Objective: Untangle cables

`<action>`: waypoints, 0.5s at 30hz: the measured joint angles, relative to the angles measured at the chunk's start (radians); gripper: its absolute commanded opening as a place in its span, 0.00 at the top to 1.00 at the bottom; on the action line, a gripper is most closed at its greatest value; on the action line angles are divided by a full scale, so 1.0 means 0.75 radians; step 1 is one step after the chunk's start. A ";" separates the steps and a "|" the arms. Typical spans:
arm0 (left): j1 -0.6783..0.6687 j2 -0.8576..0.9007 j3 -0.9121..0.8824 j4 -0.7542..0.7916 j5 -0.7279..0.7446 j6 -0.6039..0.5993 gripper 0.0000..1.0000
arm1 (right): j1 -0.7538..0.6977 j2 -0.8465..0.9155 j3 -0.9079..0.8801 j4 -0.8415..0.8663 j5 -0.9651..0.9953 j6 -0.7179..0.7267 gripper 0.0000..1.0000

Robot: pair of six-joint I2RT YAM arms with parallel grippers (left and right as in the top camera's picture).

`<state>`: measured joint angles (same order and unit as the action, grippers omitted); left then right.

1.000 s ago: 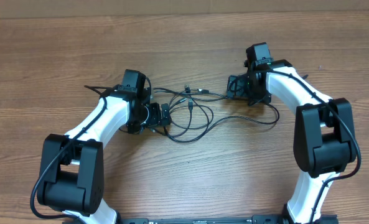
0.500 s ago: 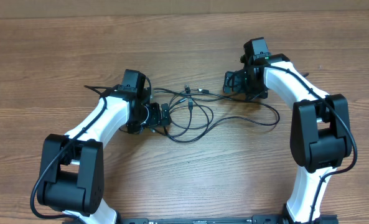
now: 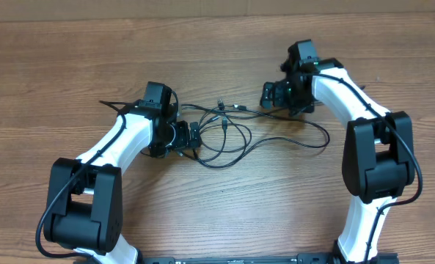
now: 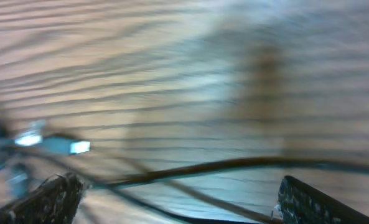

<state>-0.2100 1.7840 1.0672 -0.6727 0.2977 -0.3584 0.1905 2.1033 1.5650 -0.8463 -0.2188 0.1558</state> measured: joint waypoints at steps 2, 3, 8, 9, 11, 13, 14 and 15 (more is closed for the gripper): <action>0.000 0.000 0.000 0.001 -0.001 0.000 0.01 | 0.000 0.000 0.019 0.018 -0.049 -0.044 0.00; 0.000 0.001 0.000 0.000 -0.001 0.000 0.00 | 0.001 0.000 0.022 0.026 -0.057 -0.056 0.00; 0.000 0.000 0.000 0.001 -0.004 0.000 0.00 | -0.002 0.000 0.023 0.089 0.018 -0.095 0.00; 0.000 0.000 0.000 0.001 -0.004 0.000 0.00 | -0.002 0.000 0.023 0.096 0.044 -0.099 0.00; 0.000 0.001 0.000 0.000 -0.004 0.000 0.01 | -0.006 0.000 0.023 0.102 0.086 -0.105 0.00; 0.000 0.000 0.000 0.000 -0.004 0.000 0.00 | -0.013 0.000 0.023 0.105 0.127 -0.109 0.00; 0.000 0.000 0.000 0.001 -0.004 0.000 0.01 | -0.016 0.000 0.023 0.106 0.136 -0.110 0.00; 0.000 0.001 0.000 0.001 -0.004 0.000 0.00 | -0.018 0.000 0.023 0.106 0.151 -0.109 0.00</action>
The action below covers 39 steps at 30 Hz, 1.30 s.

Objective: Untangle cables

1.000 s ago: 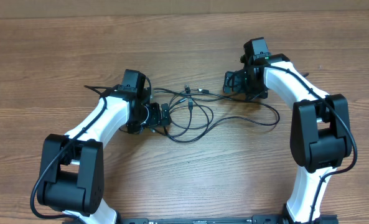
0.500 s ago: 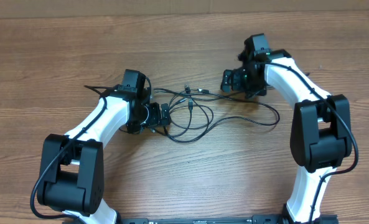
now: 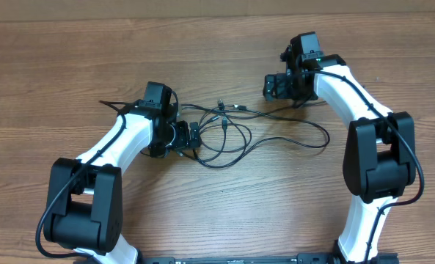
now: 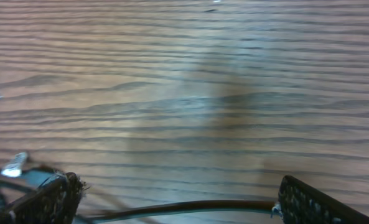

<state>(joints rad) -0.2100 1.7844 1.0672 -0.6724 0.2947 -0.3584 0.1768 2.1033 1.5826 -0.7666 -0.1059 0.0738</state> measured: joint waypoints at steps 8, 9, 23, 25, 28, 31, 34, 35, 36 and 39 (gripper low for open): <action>0.000 -0.001 0.000 0.000 0.000 0.000 0.00 | -0.008 0.000 -0.003 0.071 0.133 -0.005 0.00; 0.000 -0.001 0.000 -0.001 0.000 0.000 0.01 | -0.008 0.000 -0.007 0.085 0.142 -0.005 0.00; 0.000 -0.001 0.000 0.000 -0.001 0.001 0.00 | -0.008 0.000 -0.203 0.235 0.179 -0.008 0.00; 0.000 -0.001 0.000 -0.001 -0.001 0.000 0.00 | -0.007 -0.003 -0.228 0.275 0.193 -0.014 0.00; 0.000 -0.001 0.000 -0.001 -0.001 0.001 0.00 | -0.007 -0.013 -0.260 0.324 0.207 -0.022 0.00; 0.000 -0.001 0.000 0.000 -0.001 0.001 0.01 | -0.007 -0.028 -0.299 0.365 0.211 -0.023 0.00; 0.000 0.000 0.000 0.000 -0.001 0.000 0.00 | -0.007 -0.045 -0.339 0.405 0.219 -0.023 0.00; 0.000 -0.001 0.000 -0.001 -0.001 0.000 0.00 | -0.007 -0.051 -0.357 0.425 0.221 -0.024 0.00; 0.000 -0.001 0.000 0.000 -0.001 0.000 0.01 | -0.007 -0.056 -0.368 0.437 0.224 -0.024 0.00; 0.000 -0.001 0.000 0.000 -0.001 0.000 0.00 | -0.006 -0.079 -0.428 0.505 0.235 -0.026 0.00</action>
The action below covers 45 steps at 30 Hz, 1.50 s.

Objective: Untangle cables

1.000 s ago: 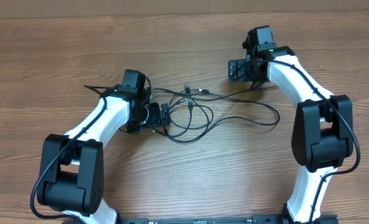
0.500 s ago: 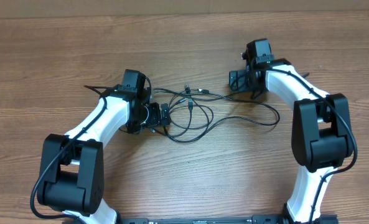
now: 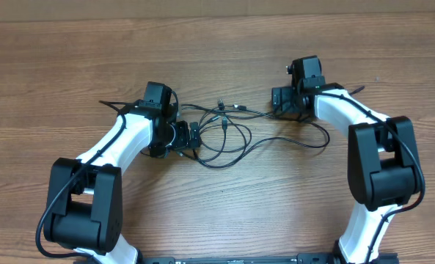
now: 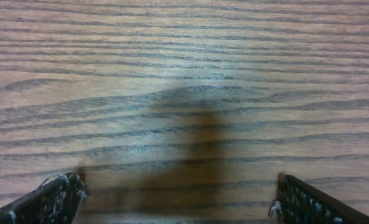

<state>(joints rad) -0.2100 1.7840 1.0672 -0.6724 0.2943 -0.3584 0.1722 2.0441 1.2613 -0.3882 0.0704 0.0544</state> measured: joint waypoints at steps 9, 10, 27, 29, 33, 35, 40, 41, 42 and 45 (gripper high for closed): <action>0.000 0.001 0.000 0.000 0.000 0.000 0.00 | 0.001 -0.042 -0.121 0.161 0.022 0.083 0.00; 0.000 0.000 0.000 -0.001 0.000 0.000 0.00 | 0.001 -0.046 -0.131 0.176 0.024 0.098 0.00; 0.000 0.000 0.000 0.000 0.000 0.000 0.00 | -0.012 -0.121 -0.157 -0.062 -0.019 0.279 0.00; 0.000 0.000 0.000 0.000 0.000 0.000 0.00 | -0.014 -0.128 -0.152 -0.100 -0.041 0.282 0.00; 0.000 0.001 0.000 0.001 0.000 0.000 0.00 | -0.014 -0.139 -0.141 -0.184 -0.092 0.287 0.00; 0.000 0.000 0.000 0.000 0.000 0.001 0.00 | -0.015 -0.143 -0.132 -0.238 -0.122 0.287 0.00; 0.000 0.000 0.000 0.001 0.000 0.000 0.00 | -0.020 -0.163 -0.123 -0.380 -0.257 0.305 0.00; 0.000 0.000 0.000 0.001 0.000 0.000 0.01 | -0.022 -0.167 -0.122 -0.409 -0.301 0.308 0.00; 0.000 0.000 0.000 0.002 -0.001 0.000 0.00 | -0.022 -0.170 -0.122 -0.440 -0.351 0.316 0.00; 0.000 0.000 0.000 0.004 0.000 0.000 0.01 | -0.025 -0.173 -0.122 -0.499 -0.540 0.345 0.00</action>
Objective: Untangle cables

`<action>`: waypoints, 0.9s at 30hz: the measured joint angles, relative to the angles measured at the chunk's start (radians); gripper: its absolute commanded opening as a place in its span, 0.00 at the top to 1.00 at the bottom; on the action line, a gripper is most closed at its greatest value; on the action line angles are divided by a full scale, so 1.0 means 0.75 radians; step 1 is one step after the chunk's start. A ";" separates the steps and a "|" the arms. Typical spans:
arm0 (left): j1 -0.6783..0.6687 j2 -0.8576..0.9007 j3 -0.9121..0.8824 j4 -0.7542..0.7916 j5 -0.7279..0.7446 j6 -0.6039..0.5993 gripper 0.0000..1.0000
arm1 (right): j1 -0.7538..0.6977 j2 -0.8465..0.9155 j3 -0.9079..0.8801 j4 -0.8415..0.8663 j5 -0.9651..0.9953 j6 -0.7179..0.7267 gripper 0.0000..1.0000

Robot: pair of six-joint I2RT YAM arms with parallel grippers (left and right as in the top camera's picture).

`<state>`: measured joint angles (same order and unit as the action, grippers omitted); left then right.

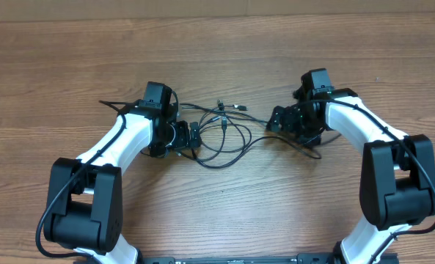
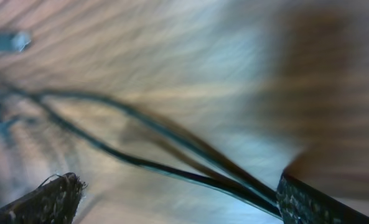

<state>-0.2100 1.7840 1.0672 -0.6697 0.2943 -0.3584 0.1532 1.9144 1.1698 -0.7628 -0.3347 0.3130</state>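
Observation:
A tangle of thin black cables (image 1: 228, 138) lies mid-table, with small plug ends (image 1: 237, 108) at its far side. My right gripper (image 1: 274, 120) is at the tangle's right end and is open. In the blurred right wrist view its fingers (image 2: 312, 199) stand wide apart. Two or three cable strands (image 2: 172, 158) run slantwise between them towards the right finger. My left gripper (image 1: 194, 136) sits at the tangle's left end, against the cables. Its jaws cannot be made out from above.
The wooden table (image 1: 224, 205) carries nothing else. A cable loop (image 1: 314, 151) pokes out from under my right forearm. A thin black line (image 1: 113, 104) trails off behind my left wrist.
My right gripper has moved nearer and a little left, from bare wood behind the cables to over the right part of the tangle. Strands now lie between its open fingers. The left arm is unchanged.
My right gripper was open at the tangle's far right, with a strand low between its fingers. It then stood farther back with the strand at the view's bottom edge, then over bare wood. Now it is over the cables again. The right loop has drawn in slightly. The left arm has not moved.

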 measured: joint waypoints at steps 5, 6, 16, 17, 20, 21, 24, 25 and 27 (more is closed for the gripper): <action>0.000 0.000 0.000 0.000 0.000 0.000 0.00 | -0.003 0.036 -0.028 -0.061 -0.387 0.046 0.00; 0.000 0.000 0.000 0.001 0.000 0.000 0.01 | -0.003 0.046 -0.037 -0.066 -0.446 0.052 0.00; 0.000 0.000 0.000 0.001 0.000 0.000 0.00 | -0.003 0.131 -0.094 -0.082 -0.782 0.097 0.00; 0.000 0.001 0.000 0.000 0.000 0.001 0.00 | -0.003 0.131 -0.094 -0.085 -0.785 0.094 0.00; 0.000 0.001 0.000 0.001 0.000 0.000 0.00 | -0.003 0.130 -0.096 -0.092 -0.784 0.080 0.00; 0.000 0.000 0.000 0.000 0.000 0.000 0.00 | -0.002 0.127 -0.095 -0.098 -0.778 0.077 0.00; 0.000 0.000 0.000 0.000 0.000 0.000 0.01 | 0.007 0.103 -0.073 -0.174 -0.681 0.070 0.00; 0.000 0.000 0.000 0.000 -0.001 0.000 0.00 | 0.009 0.095 -0.060 -0.208 -0.629 0.071 0.00; 0.000 0.000 0.000 0.001 0.000 0.000 0.00 | 0.009 0.079 -0.020 -0.278 -0.497 0.070 0.00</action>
<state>-0.2100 1.7840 1.0672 -0.6693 0.2943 -0.3584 0.1596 1.9736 1.1545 -0.9714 -0.7078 0.3653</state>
